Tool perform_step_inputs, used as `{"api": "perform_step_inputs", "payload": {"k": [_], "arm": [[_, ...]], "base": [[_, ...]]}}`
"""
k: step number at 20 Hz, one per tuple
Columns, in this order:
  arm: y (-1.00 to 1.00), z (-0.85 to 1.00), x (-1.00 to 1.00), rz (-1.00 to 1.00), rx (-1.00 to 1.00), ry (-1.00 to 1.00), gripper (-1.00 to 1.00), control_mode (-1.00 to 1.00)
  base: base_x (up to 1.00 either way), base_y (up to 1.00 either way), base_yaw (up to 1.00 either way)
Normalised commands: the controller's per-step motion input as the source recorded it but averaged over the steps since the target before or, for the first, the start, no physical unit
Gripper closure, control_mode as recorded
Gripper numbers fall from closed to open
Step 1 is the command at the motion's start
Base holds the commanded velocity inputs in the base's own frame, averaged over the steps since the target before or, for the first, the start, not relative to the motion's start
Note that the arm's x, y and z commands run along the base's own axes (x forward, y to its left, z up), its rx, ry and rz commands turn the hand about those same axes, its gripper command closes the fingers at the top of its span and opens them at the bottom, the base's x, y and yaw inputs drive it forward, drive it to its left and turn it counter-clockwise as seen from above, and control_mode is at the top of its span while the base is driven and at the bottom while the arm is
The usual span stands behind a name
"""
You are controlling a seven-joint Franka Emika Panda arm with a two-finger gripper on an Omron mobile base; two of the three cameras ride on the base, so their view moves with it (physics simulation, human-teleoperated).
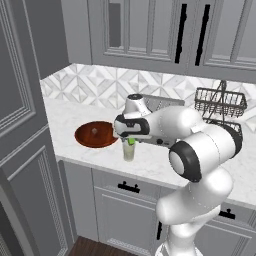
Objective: Grab a lemon wedge from the fridge and one ice cube from the ice bowl, and put them in the glass of lemonade.
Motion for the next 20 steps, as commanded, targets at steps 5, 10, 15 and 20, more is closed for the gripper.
{"api": "perform_step_inputs", "payload": {"k": [5, 10, 15, 20], "arm": [[0.00, 0.05, -0.06, 0.00, 0.00, 0.00, -1.00, -1.00], [0.00, 0.10, -0.14, 0.00, 0.01, 0.00, -1.00, -1.00], [0.00, 0.02, -0.45, -0.01, 0.00, -0.12, -1.00, -1.00], [-0.05, 0.11, -0.70, -0.01, 0.03, -0.01, -1.00, -1.00]], "base": [[0.00, 0.00, 0.00], [0.00, 0.00, 0.00], [0.00, 0.00, 0.00], [0.00, 0.00, 0.00]]}}
